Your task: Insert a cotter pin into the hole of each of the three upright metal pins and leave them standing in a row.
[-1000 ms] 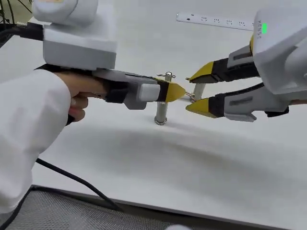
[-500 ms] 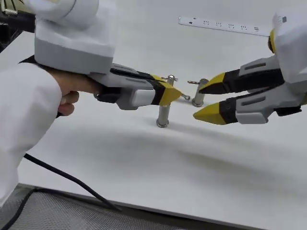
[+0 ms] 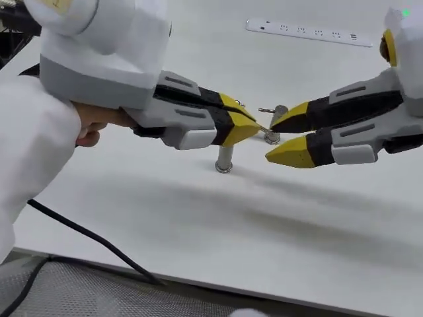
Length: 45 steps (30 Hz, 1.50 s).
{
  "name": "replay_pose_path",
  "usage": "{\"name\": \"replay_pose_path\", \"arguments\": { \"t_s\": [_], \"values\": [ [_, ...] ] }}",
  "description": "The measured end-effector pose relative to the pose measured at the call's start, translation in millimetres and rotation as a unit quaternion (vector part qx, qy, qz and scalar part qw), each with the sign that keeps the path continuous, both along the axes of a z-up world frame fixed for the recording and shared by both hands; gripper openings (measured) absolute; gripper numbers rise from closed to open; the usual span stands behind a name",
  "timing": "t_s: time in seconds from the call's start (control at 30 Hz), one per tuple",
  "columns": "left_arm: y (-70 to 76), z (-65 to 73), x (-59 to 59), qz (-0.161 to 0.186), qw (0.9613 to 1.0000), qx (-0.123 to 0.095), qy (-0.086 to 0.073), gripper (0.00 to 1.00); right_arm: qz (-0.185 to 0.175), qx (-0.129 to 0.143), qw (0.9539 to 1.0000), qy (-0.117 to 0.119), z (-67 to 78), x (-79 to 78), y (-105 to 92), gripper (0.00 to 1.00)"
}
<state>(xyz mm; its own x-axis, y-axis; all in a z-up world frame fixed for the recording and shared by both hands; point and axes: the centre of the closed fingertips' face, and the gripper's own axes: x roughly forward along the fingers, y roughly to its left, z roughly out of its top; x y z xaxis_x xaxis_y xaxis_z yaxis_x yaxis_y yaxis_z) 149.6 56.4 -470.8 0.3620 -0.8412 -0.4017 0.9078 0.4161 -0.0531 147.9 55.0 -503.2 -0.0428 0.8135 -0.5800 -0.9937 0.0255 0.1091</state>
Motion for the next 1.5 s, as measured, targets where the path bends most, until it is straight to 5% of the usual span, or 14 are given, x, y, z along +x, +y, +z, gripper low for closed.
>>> {"name": "replay_pose_path", "arguments": {
  "t_s": [0.47, 0.83, 0.97, 1.33, 1.5],
  "values": [
    [-7.5, -2.4, -10.9, -0.052, 0.9983, 0.012, -0.022, 0.00, 0.034, 0.002, 0.9994, 0.007, -2.4, -18.9, 4.4, 0.00],
    [-7.5, -9.5, -15.6, -0.067, 0.9975, 0.015, -0.020, 0.00, 0.056, -0.013, 0.9983, 0.013, -5.5, -24.1, -1.8, 0.00],
    [-6.8, -17.6, -19.6, -0.072, 0.9967, 0.032, -0.020, 0.00, 0.066, -0.022, 0.9976, 0.006, -7.2, -27.7, -2.9, 0.00],
    [-5.4, -15.3, -21.4, -0.052, 0.9984, 0.021, -0.005, 0.00, 0.071, -0.032, 0.9969, -0.014, -5.5, -26.9, -0.9, 0.00],
    [-3.3, -16.2, -15.5, -0.037, 0.9991, 0.016, -0.010, 0.04, 0.062, -0.034, 0.9972, -0.022, -5.9, -22.7, -0.5, 0.00]
  ]
}}
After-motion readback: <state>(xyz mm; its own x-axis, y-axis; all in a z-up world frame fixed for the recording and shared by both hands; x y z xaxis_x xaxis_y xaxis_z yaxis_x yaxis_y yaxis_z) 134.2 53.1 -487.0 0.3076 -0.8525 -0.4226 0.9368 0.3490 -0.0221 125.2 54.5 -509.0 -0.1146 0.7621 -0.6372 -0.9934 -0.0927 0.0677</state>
